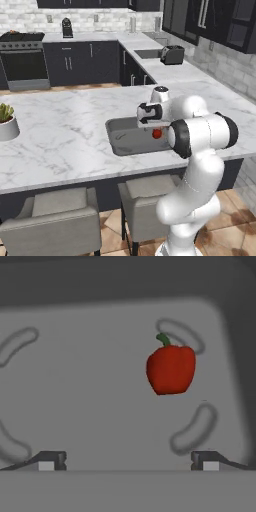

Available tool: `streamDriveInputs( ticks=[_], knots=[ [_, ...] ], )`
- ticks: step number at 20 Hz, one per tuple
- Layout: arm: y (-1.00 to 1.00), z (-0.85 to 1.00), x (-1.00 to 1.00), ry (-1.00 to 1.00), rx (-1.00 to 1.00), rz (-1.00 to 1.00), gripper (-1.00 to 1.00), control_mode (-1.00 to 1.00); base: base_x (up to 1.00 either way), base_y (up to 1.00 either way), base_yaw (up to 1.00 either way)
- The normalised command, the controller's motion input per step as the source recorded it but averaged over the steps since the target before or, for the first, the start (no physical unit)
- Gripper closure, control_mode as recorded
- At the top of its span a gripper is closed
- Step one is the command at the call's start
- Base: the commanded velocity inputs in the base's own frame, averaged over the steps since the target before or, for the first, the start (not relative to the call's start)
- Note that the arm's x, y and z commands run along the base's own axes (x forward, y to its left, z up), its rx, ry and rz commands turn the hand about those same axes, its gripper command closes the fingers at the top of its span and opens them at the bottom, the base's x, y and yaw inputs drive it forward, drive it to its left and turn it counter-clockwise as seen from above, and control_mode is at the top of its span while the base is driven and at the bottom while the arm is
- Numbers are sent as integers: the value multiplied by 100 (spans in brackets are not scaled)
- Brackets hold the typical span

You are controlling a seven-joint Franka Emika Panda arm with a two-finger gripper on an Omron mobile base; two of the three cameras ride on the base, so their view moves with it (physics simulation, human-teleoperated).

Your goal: Place the cold items (eggplant and bell pepper) from the fridge in one tupperware on the dining counter. Place the warm items (hot dog and kebab skewer) in the stove area in another tupperware.

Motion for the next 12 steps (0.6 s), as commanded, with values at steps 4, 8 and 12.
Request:
streamDriveInputs(
  ticks=[4, 8, 12],
  knots=[
    [21, 73, -87, -7, 0, -5, -100, -100, 0, 0, 0],
    [3, 71, -100, -3, 0, 0, -100, -100, 0, 0, 0],
    [0, 69, -100, 0, 0, 0, -100, -100, 0, 0, 0]
  ],
)
